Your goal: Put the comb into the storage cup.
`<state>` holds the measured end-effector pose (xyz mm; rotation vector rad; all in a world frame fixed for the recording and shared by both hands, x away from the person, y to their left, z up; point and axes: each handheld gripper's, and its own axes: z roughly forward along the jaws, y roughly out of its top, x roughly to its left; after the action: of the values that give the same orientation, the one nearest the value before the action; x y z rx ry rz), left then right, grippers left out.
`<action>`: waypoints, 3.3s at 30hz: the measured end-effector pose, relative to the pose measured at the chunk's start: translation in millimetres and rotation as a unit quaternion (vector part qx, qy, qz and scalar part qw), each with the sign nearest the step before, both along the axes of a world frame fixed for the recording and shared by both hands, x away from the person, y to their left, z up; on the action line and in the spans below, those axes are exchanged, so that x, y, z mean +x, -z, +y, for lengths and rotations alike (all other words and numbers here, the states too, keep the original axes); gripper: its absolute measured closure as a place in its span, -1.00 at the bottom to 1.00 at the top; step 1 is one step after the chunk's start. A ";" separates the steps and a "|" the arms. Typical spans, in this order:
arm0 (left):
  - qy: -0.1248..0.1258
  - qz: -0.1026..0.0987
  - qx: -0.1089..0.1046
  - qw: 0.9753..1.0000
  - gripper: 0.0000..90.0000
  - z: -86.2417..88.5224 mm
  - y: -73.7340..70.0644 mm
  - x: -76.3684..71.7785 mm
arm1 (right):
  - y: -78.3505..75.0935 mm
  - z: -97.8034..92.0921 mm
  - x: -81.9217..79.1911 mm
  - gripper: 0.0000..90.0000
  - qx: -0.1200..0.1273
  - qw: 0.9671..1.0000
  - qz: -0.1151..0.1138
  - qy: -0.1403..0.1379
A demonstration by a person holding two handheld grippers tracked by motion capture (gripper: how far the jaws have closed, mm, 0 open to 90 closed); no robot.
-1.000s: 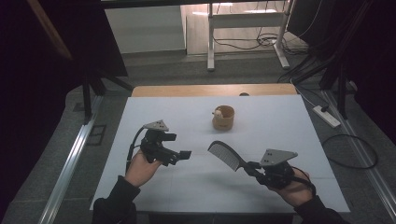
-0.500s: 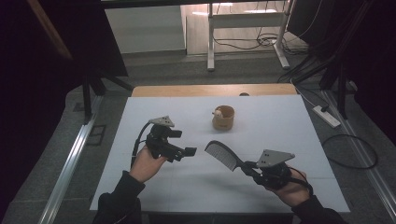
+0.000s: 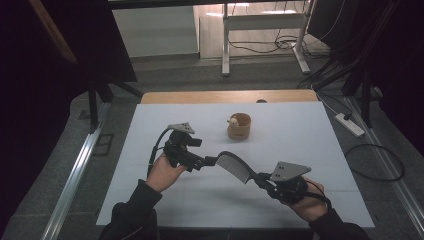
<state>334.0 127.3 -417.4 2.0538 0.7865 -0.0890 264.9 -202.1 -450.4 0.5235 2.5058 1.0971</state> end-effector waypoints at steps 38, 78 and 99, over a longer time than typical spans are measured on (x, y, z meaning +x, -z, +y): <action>0.050 0.065 -0.056 0.995 -1.00 -26.5 13.6 5.3 | -2.0 15.3 -11.0 0.61 0.011 0.999 -0.031 -0.032; 0.067 0.173 -0.150 0.971 0.86 -15.4 16.9 7.2 | 2.6 17.7 -11.3 0.59 -0.005 0.998 -0.058 -0.039; 0.056 0.129 -0.141 0.980 0.86 -7.5 6.5 4.7 | 6.8 16.9 -7.8 -0.06 0.000 0.999 -0.034 -0.022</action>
<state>338.7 119.8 -423.9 1.8343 0.7643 -0.5104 257.1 -185.2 -457.2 0.4253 2.4692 1.1117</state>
